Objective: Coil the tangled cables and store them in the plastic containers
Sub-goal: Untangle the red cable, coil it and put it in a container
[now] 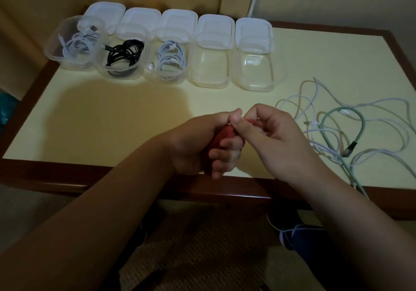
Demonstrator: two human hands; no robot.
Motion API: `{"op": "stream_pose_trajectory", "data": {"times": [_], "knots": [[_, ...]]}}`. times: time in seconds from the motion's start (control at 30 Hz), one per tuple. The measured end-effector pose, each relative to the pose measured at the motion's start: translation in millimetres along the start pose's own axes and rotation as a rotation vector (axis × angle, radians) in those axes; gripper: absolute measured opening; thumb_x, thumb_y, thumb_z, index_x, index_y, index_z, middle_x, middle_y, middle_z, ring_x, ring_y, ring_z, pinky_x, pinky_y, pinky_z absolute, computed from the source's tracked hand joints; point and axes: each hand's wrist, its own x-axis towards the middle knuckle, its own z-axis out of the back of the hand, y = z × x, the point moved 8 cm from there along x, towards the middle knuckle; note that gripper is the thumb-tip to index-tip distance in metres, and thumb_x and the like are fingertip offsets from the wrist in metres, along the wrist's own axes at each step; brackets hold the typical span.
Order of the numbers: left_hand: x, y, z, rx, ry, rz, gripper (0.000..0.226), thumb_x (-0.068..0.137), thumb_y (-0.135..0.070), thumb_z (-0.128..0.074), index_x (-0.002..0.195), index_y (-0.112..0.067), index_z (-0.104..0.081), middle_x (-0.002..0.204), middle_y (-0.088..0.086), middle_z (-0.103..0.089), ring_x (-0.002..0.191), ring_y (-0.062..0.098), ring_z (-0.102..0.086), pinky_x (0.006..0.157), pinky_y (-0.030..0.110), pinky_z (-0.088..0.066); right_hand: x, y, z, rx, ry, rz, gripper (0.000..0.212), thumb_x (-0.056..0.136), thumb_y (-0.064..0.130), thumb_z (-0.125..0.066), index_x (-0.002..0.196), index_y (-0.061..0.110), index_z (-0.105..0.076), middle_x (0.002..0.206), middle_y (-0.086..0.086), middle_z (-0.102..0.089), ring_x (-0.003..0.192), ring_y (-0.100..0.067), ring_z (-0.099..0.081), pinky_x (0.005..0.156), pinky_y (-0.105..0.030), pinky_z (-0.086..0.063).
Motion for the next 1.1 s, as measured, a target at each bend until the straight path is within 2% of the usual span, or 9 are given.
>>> {"op": "stream_pose_trajectory", "data": {"times": [0.13, 0.23, 0.43, 0.57, 0.7, 0.87, 0.93, 0.97, 1.1], "knots": [[-3.4, -11.5, -11.5, -0.388, 0.195, -0.090, 0.063, 0.106, -0.054, -0.032, 0.057, -0.016, -0.041, 0.042, -0.003, -0.041, 0.041, 0.012, -0.046, 0.042, 0.024, -0.045, 5.5, -17.0, -2.7, 0.040, 0.006, -0.150, 0.046, 0.105, 0.052, -0.051, 0.078, 0.015, -0.052, 0.058, 0.002, -0.036, 0.051, -0.011, -0.033, 0.052, -0.031, -0.029], [-4.7, -21.4, -7.1, -0.627, 0.182, -0.192, 0.062, 0.105, -0.056, -0.037, 0.059, -0.015, -0.046, 0.046, -0.001, -0.047, 0.048, 0.013, -0.051, 0.050, 0.026, -0.049, 6.0, -23.7, -10.4, -0.024, 0.071, -0.189, 0.047, 0.111, 0.043, -0.041, 0.078, 0.013, -0.052, 0.058, 0.006, -0.039, 0.052, -0.007, -0.034, 0.053, -0.024, -0.031], [-14.5, -30.1, 43.3, -0.792, -0.440, -0.491, 0.062, 0.104, -0.054, -0.045, 0.054, -0.019, -0.050, 0.049, -0.007, -0.044, 0.046, 0.009, -0.050, 0.048, 0.021, -0.049, -15.6, -25.5, -39.2, -0.132, 0.344, -0.302, 0.047, 0.112, 0.041, -0.039, 0.073, 0.021, -0.057, 0.054, 0.005, -0.039, 0.043, -0.007, -0.033, 0.044, -0.022, -0.029], [-24.9, -27.7, 57.3, -0.523, -0.729, -0.568, 0.057, 0.106, -0.053, -0.042, 0.064, -0.014, -0.049, 0.051, -0.001, -0.050, 0.047, 0.014, -0.054, 0.054, 0.026, -0.054, -27.9, -5.1, -50.6, -0.158, 0.464, -0.292, 0.051, 0.112, 0.038, -0.038, 0.069, 0.021, -0.059, 0.048, 0.008, -0.039, 0.043, -0.009, -0.034, 0.049, -0.027, -0.031], [-35.0, -41.0, 59.5, 0.219, -0.887, -0.537, 0.067, 0.110, -0.047, -0.032, 0.059, -0.013, -0.059, 0.056, 0.010, -0.065, 0.056, 0.021, -0.064, 0.059, 0.025, -0.051, -28.4, 17.6, -42.7, -0.181, 0.440, -0.226, 0.042, 0.105, 0.029, -0.046, 0.068, 0.013, -0.060, 0.049, 0.004, -0.038, 0.045, -0.009, -0.035, 0.047, -0.026, -0.029], [-17.6, -34.1, 32.2, 0.647, -0.683, -0.317, 0.075, 0.108, -0.054, -0.029, 0.054, -0.014, -0.061, 0.050, 0.005, -0.061, 0.047, 0.012, -0.055, 0.049, 0.016, -0.042, -14.9, 30.3, -16.1, -0.175, 0.220, -0.033, 0.041, 0.106, 0.024, -0.049, 0.072, 0.009, -0.063, 0.054, 0.011, -0.058, 0.054, -0.003, -0.054, 0.059, -0.019, -0.040], [-7.5, -21.3, 23.0, 0.505, -0.494, -0.214, 0.077, 0.104, -0.064, -0.026, 0.054, -0.013, -0.057, 0.049, 0.009, -0.057, 0.049, 0.022, -0.056, 0.056, 0.027, -0.046, -10.1, 28.1, -9.7, -0.122, 0.186, 0.021, 0.037, 0.109, 0.028, -0.051, 0.080, 0.011, -0.066, 0.065, 0.003, -0.073, 0.067, -0.009, -0.071, 0.081, -0.030, -0.052], [-4.8, -16.7, 19.3, 0.368, -0.399, -0.186, 0.076, 0.101, -0.068, -0.027, 0.053, -0.015, -0.052, 0.046, 0.008, -0.050, 0.046, 0.023, -0.052, 0.056, 0.030, -0.046, -7.2, 25.2, -5.5, -0.087, 0.157, 0.033, 0.031, 0.108, 0.032, -0.056, 0.085, 0.013, -0.064, 0.066, -0.003, -0.073, 0.067, -0.016, -0.072, 0.081, -0.036, -0.054], [-5.1, -10.7, -1.3, -0.022, 0.010, -0.188, 0.067, 0.086, -0.077, -0.042, 0.049, -0.021, -0.037, 0.036, -0.003, -0.032, 0.034, 0.013, -0.041, 0.042, 0.023, -0.042, 1.4, 16.6, 1.6, -0.060, 0.148, 0.007, 0.027, 0.097, 0.050, -0.065, 0.105, 0.024, -0.061, 0.050, 0.005, -0.044, 0.046, -0.010, -0.035, 0.053, -0.028, -0.032]]}}
